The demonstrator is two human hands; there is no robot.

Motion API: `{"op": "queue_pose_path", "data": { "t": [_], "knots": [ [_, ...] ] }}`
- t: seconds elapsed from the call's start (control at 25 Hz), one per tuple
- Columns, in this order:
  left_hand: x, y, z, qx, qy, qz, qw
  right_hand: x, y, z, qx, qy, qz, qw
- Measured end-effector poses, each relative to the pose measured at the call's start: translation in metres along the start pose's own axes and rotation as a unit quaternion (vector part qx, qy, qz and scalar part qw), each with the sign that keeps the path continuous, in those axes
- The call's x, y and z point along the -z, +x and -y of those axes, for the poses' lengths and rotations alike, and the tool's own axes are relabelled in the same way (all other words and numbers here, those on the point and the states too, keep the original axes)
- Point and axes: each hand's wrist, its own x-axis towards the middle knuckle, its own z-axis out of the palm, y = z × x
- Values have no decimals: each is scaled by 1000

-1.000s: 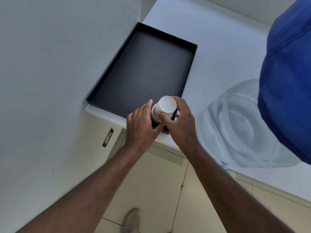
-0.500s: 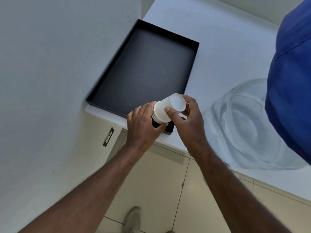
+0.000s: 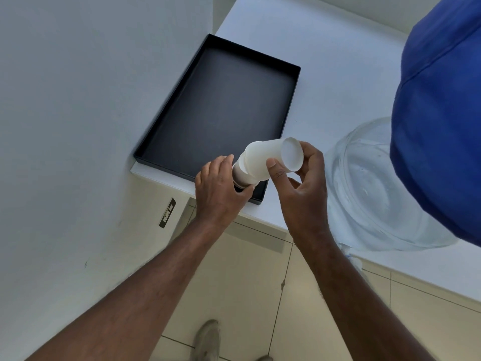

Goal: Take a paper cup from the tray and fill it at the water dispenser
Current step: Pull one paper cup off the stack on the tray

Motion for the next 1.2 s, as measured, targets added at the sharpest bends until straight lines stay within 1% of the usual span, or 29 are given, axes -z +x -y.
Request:
{"op": "queue_pose_path", "data": {
  "t": [0.08,0.12,0.2,0.24,0.28,0.36,0.4,0.48,0.6,0.64,0.68,0.76,0.96,1.12,1.2],
  "knots": [
    [7,-6,-5,-1,-44,2,999,4,-11,1,-1,27,-19,999],
    [12,-11,-8,0,-75,-9,997,7,-17,2,-4,41,-30,999],
    [23,-24,-18,11,-134,-58,989,9,-29,3,-22,61,-42,997],
    [29,-30,-25,27,-184,-72,980,10,-35,2,-37,69,-42,996],
    [35,-36,-31,50,-264,-59,961,10,-39,0,-54,79,-41,995],
    [45,-46,-44,101,-430,14,897,11,-47,-2,-86,102,-43,990],
    [49,-50,-46,122,-474,42,871,11,-49,-3,-96,108,-45,988],
    [53,-55,-46,152,-514,79,840,12,-52,-3,-102,110,-45,988],
    [54,-59,-43,195,-580,99,784,14,-54,-3,-94,119,-29,988],
    [54,-59,-42,205,-595,103,770,14,-54,-2,-89,119,-24,989],
    [55,-58,-41,211,-601,105,764,14,-55,-1,-83,117,-22,989],
    [56,-56,-39,218,-602,99,762,14,-55,2,-68,109,-26,991],
    [55,-37,-29,252,-563,59,785,13,-54,14,-26,115,-47,992],
    [53,-16,-30,246,-538,46,805,10,-48,18,-25,113,-45,992],
    [50,-10,-32,252,-529,40,810,7,-41,20,-17,99,-44,994]
  ]
}}
